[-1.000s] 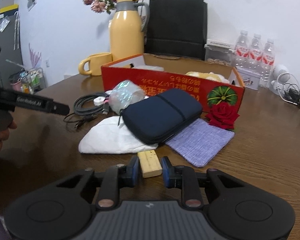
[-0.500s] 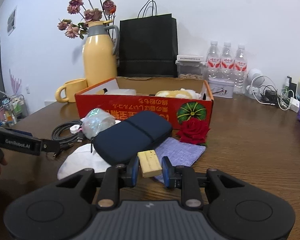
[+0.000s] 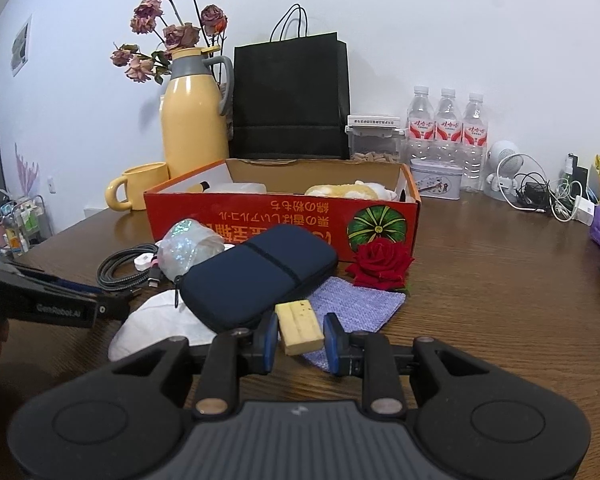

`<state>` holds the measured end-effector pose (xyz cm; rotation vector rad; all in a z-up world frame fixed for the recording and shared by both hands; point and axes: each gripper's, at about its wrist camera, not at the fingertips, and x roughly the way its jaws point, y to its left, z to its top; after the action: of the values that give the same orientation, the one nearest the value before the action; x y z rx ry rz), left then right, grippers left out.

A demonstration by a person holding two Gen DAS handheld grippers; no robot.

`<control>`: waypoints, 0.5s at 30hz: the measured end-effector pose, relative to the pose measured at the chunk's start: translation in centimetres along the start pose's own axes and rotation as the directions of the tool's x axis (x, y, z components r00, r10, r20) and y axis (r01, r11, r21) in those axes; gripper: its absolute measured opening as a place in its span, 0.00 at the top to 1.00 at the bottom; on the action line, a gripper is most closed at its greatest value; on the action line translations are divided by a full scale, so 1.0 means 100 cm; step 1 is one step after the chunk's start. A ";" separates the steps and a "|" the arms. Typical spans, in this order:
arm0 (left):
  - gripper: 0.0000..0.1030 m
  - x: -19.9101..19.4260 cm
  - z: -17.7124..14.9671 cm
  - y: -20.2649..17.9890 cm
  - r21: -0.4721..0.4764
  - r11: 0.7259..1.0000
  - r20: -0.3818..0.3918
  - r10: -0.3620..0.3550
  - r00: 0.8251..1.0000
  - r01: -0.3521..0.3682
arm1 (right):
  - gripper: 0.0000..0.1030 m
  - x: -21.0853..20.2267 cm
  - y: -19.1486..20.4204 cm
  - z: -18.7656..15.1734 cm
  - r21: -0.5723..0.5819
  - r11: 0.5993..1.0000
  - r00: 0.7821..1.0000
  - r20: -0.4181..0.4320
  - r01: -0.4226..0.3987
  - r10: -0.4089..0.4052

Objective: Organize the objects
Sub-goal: 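Grasp the wooden block with the right gripper while the left grasps the cable plug, then carry block and black cable into the cardboard box while both grippers open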

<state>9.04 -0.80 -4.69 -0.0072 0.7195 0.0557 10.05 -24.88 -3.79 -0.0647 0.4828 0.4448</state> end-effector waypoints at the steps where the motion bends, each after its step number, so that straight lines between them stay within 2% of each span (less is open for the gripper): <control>1: 0.71 0.000 0.000 0.000 -0.001 1.000 -0.001 -0.004 1.000 0.004 | 0.77 0.000 0.000 0.000 0.000 1.000 1.000 0.001 -0.001 0.001; 4: 0.87 -0.001 0.001 -0.001 -0.007 1.000 -0.003 -0.010 1.000 0.010 | 0.77 0.000 0.000 -0.001 0.002 1.000 1.000 -0.002 -0.006 0.006; 15: 0.89 -0.013 -0.007 -0.001 -0.020 0.999 0.007 -0.042 0.999 0.042 | 0.77 -0.001 0.001 0.000 0.003 1.000 1.000 0.003 -0.003 0.003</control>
<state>7.54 -0.95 -4.36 -0.0413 0.7120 0.0231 9.89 -24.86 -3.74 -0.0605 0.4805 0.4466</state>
